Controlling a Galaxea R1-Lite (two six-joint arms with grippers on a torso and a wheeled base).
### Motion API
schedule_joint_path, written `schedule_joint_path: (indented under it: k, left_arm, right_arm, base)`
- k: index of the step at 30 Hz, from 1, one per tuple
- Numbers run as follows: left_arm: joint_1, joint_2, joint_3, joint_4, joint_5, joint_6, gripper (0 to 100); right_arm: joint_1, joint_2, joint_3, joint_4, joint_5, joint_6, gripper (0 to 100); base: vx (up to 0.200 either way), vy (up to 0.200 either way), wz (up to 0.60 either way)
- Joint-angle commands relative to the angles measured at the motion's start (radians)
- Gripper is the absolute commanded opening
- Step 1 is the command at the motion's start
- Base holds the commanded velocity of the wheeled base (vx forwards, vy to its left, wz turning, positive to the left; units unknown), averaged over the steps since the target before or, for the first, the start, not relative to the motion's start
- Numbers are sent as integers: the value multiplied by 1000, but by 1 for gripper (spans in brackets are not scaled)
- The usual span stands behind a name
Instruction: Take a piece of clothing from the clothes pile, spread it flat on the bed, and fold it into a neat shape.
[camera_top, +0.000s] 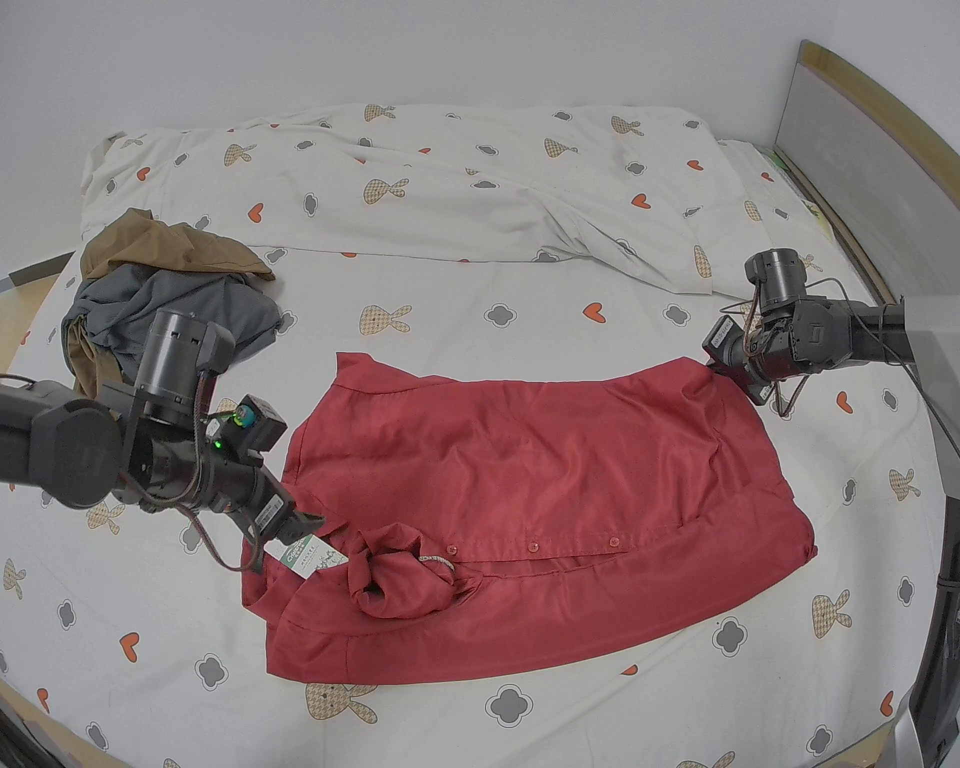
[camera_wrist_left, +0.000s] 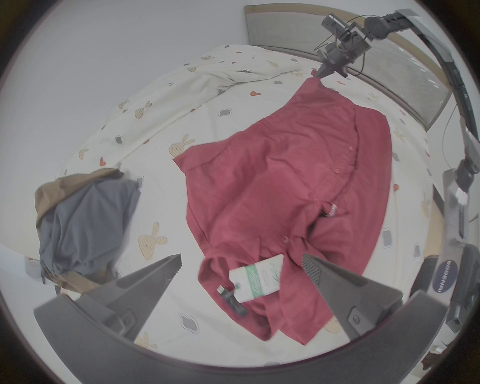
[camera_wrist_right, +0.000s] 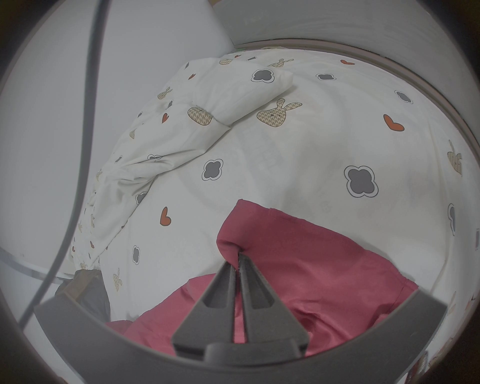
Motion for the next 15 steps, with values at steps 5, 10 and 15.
schedule_joint_path:
  k: [5, 10, 15]
  left_arm:
    - [-10, 275, -171, -144, 103, 66, 100]
    - [-16, 338, -223, -190, 126, 87, 100]
    - [-20, 373, -333, -191, 164, 104, 100]
  right_arm:
    - [11, -46, 45, -6, -2, 2, 0]
    - [15, -44, 45, -3, -2, 3, 0]
    - [24, -44, 45, -3, -2, 5, 0]
  base:
    - [0, 0, 0]
    - [0, 0, 0]
    - [0, 0, 0]
